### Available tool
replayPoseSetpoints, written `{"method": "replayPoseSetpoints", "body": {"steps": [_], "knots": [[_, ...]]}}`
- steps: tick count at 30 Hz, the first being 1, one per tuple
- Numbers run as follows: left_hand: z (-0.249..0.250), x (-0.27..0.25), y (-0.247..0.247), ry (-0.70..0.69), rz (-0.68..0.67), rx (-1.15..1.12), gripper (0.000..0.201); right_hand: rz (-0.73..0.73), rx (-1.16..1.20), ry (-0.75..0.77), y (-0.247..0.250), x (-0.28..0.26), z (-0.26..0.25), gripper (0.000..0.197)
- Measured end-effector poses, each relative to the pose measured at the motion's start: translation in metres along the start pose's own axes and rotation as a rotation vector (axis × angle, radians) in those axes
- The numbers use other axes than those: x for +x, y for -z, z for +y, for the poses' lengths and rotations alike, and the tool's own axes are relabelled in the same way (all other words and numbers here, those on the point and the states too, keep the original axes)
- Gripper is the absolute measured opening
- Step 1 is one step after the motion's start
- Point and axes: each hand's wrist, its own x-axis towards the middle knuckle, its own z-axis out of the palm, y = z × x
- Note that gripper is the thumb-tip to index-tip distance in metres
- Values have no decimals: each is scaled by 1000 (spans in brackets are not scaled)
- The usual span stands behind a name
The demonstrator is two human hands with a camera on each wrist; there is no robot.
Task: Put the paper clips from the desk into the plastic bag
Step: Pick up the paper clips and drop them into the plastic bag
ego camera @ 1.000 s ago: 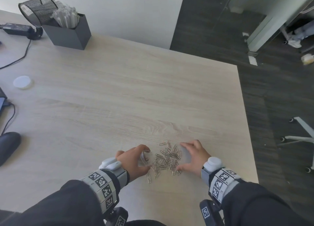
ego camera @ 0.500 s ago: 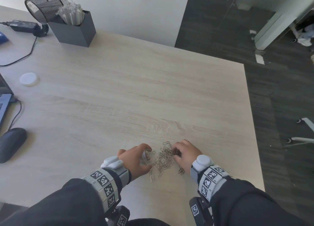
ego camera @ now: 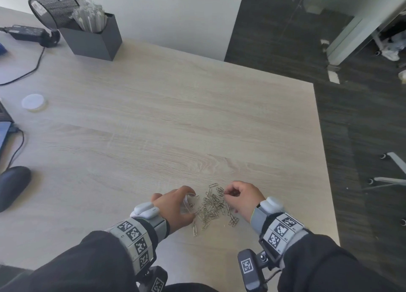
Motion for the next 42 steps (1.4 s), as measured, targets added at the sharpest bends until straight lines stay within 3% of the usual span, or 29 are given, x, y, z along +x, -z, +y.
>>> {"method": "replayPoseSetpoints", "body": {"steps": [9,13,17,20,24,32,39,42], "knots": [[3,-4,2,-21,-2,11,51,-164,-16,210,-32,-15,-62,10],[-3,-1,0,2,-30,3,39,-242,-10,210,-35,-18,-71,13],[-11,-4,1,14,-17,-16,54,-236,93,157,-28,-17,-67,16],[-20,-8,3,45,1,-46,58,-148,158,68,-22,-9,-56,12],[-35,-16,11,88,37,-67,53,-24,-56,115,-20,9,-44,10],[-60,-29,20,162,80,-100,53,-169,-406,291,-60,28,-56,34],[-57,-33,21,154,77,-88,53,-308,-541,439,-70,27,-56,18],[-58,-31,19,158,61,-91,54,-372,-606,430,-58,25,-48,20]]}}
